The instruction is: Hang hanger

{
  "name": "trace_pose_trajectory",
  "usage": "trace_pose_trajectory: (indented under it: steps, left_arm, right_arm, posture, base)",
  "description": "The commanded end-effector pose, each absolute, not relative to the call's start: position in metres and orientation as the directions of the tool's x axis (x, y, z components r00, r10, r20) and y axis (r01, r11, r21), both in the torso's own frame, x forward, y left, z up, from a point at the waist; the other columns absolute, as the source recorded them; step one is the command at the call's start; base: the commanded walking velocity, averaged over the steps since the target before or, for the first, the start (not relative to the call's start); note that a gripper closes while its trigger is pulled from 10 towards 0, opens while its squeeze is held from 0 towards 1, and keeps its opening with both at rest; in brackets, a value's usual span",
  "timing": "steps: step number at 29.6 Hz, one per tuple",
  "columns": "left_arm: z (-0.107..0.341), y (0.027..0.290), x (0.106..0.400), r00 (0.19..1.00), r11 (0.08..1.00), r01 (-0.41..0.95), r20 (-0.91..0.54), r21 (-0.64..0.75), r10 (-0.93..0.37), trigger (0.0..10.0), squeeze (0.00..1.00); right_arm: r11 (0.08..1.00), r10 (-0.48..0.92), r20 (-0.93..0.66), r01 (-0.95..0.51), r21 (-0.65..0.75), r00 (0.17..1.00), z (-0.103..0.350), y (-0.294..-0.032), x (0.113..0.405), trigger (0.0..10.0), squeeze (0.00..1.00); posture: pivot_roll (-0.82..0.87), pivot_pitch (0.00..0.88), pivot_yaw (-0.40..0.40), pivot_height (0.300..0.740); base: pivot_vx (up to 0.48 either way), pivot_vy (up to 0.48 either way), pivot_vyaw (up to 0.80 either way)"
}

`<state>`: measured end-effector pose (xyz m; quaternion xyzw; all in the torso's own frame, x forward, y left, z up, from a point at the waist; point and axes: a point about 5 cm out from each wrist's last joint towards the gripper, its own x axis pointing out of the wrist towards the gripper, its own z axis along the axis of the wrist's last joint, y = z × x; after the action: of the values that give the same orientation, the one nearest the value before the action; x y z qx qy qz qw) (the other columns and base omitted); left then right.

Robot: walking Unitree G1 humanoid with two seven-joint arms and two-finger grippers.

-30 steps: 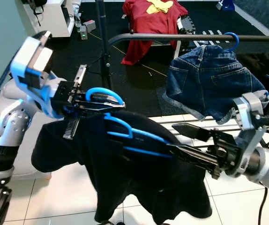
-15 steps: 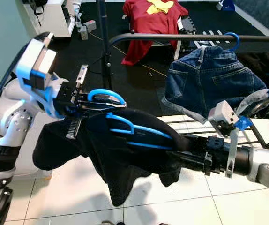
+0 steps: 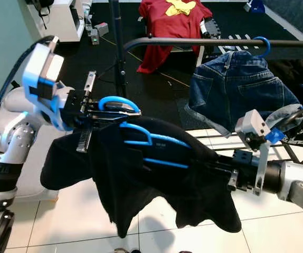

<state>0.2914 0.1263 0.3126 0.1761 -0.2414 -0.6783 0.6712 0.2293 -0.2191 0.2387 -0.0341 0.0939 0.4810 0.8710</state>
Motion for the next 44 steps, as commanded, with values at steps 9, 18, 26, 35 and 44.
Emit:
trace_pose_trajectory:
  steps: [9,18,26,35,44]
  left_arm:
    - [0.295,0.126,0.299,0.021,0.003,0.82,-0.025,0.573,-0.999,10.0,0.0]
    - [0.301,0.126,0.298,0.006,0.004,0.812,-0.002,0.583,-1.0,10.0,0.0]
    - [0.304,0.125,0.297,-0.005,0.001,0.807,0.007,0.591,-1.0,10.0,0.0]
    - [0.304,0.12,0.296,-0.019,-0.007,0.803,0.013,0.597,-1.0,10.0,0.0]
    - [0.303,0.121,0.296,-0.019,-0.009,0.806,0.011,0.593,-1.0,10.0,0.0]
  right_arm:
    - [0.64,0.763,-0.099,-0.768,-0.028,0.639,0.251,-0.237,0.238,4.1,0.0]
    - [0.631,0.764,-0.147,-0.775,-0.041,0.629,0.242,-0.236,0.236,10.0,0.71]
    - [0.628,0.759,-0.187,-0.777,-0.046,0.624,0.237,-0.236,0.236,10.0,0.0]
    - [0.622,0.764,-0.175,-0.781,-0.054,0.621,0.235,-0.229,0.239,10.0,0.86]
    - [0.626,0.751,-0.187,-0.773,-0.103,0.634,0.231,-0.227,0.239,10.0,0.0]
  posture:
    - [-0.12,0.186,-0.002,0.74]
    - [-0.12,0.187,-0.002,0.74]
    - [-0.12,0.185,-0.001,0.74]
    - [-0.12,0.18,0.0,0.74]
    - [-0.12,0.186,0.002,0.74]
  base:
    - [0.0,0.0,0.0]
    - [0.0,0.0,0.0]
    - [0.0,0.0,0.0]
    - [0.0,0.0,0.0]
    - [0.0,0.0,0.0]
